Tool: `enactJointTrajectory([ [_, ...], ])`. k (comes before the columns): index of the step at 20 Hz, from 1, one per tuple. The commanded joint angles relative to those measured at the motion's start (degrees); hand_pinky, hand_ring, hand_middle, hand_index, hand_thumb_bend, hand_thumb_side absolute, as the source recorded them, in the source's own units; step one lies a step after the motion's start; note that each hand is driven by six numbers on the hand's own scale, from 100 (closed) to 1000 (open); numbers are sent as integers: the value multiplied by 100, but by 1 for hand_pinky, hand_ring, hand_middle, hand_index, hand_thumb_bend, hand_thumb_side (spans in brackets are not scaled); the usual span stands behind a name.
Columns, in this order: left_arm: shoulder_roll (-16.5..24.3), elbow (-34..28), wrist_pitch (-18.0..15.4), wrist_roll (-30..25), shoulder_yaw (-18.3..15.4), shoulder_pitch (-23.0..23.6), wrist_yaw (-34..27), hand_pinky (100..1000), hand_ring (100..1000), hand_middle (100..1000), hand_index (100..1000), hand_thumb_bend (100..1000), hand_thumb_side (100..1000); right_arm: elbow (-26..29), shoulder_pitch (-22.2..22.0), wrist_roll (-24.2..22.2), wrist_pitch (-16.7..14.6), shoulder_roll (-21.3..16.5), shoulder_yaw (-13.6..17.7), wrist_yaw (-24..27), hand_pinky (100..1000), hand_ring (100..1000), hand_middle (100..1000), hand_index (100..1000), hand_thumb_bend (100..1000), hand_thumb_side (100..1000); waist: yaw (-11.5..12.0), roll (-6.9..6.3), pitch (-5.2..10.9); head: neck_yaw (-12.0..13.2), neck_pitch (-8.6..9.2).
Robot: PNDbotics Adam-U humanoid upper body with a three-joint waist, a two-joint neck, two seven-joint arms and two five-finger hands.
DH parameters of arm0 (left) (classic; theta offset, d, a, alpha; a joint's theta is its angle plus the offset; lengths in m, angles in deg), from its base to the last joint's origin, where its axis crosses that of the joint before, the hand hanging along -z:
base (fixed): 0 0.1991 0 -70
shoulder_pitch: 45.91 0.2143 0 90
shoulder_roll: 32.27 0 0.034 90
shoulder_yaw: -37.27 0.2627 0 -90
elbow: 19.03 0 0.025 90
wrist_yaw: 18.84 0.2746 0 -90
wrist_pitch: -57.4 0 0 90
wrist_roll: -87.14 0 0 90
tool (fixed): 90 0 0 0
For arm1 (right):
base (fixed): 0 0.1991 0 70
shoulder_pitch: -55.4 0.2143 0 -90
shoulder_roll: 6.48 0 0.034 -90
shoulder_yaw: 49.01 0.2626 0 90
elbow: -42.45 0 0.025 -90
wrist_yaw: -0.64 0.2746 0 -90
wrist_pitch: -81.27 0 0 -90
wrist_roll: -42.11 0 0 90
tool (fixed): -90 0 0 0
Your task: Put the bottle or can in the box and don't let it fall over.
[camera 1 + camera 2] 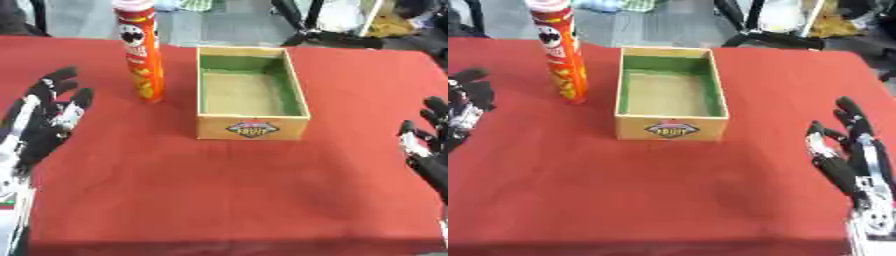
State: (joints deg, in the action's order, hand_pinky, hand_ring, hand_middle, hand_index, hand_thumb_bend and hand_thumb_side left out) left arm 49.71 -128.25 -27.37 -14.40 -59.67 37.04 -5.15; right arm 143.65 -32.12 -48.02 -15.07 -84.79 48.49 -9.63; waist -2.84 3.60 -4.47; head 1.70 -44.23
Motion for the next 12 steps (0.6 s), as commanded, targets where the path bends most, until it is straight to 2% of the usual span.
enactJointTrajectory([
  [1,20,-35,67,32,-51,-30,75,755,928,909,919,456,683,51,25,6,-3,-73,26,7,833,1000,975,1000,100,358,-11,-49,25,8,12],
  [3,27,-12,142,103,-64,-34,168,758,932,912,920,457,684,47,26,7,-2,-72,27,4,833,1000,975,1000,100,358,-16,-49,27,7,12],
  [7,135,69,314,377,-107,-100,426,777,966,954,939,526,706,40,22,9,-2,-71,26,8,833,1000,975,1000,100,362,-29,-47,19,-8,12],
  [12,345,541,457,869,-44,-472,624,783,985,967,955,565,704,33,17,1,-6,-71,16,20,833,1000,975,1000,100,363,-48,-47,23,-10,12],
])
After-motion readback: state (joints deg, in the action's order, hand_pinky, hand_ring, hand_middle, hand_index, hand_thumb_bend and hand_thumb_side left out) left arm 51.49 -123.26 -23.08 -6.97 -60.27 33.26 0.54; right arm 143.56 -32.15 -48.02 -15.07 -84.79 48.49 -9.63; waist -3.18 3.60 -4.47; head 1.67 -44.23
